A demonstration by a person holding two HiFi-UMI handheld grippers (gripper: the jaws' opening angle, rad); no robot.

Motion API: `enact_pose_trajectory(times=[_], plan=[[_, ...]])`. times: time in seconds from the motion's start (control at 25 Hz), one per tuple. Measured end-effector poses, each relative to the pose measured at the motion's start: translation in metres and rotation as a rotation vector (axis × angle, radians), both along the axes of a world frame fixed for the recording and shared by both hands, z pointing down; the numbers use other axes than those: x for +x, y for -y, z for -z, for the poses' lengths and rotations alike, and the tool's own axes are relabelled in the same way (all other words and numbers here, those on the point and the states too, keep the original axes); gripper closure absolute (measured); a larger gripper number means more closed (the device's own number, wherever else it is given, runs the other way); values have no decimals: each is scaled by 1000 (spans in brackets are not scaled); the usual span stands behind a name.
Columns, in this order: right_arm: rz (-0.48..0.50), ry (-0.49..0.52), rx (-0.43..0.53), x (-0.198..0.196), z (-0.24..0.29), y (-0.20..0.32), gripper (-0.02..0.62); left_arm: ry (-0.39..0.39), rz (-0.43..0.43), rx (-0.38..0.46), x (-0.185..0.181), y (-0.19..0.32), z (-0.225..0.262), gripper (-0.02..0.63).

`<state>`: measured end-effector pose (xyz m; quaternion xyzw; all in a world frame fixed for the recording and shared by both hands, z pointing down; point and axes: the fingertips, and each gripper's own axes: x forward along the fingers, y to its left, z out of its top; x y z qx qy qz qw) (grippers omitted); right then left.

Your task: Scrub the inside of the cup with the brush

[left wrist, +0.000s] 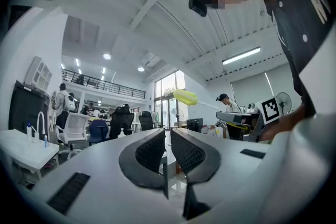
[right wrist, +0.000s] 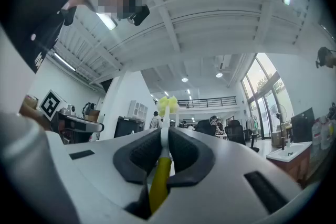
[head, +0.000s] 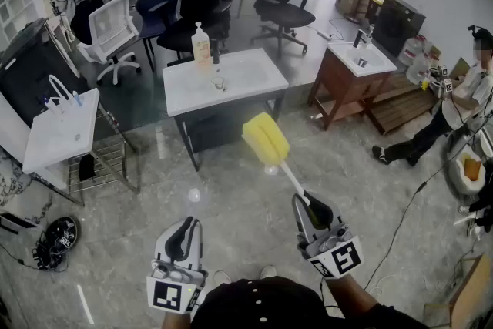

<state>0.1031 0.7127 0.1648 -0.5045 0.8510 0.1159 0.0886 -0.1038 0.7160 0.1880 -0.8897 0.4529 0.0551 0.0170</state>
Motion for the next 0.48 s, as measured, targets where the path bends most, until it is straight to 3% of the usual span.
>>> enact_pose_trajectory(times=[0.48], plan=[[-3,8,6,-21,3,1,546,-11,-12,-6,-18,3,0,560]])
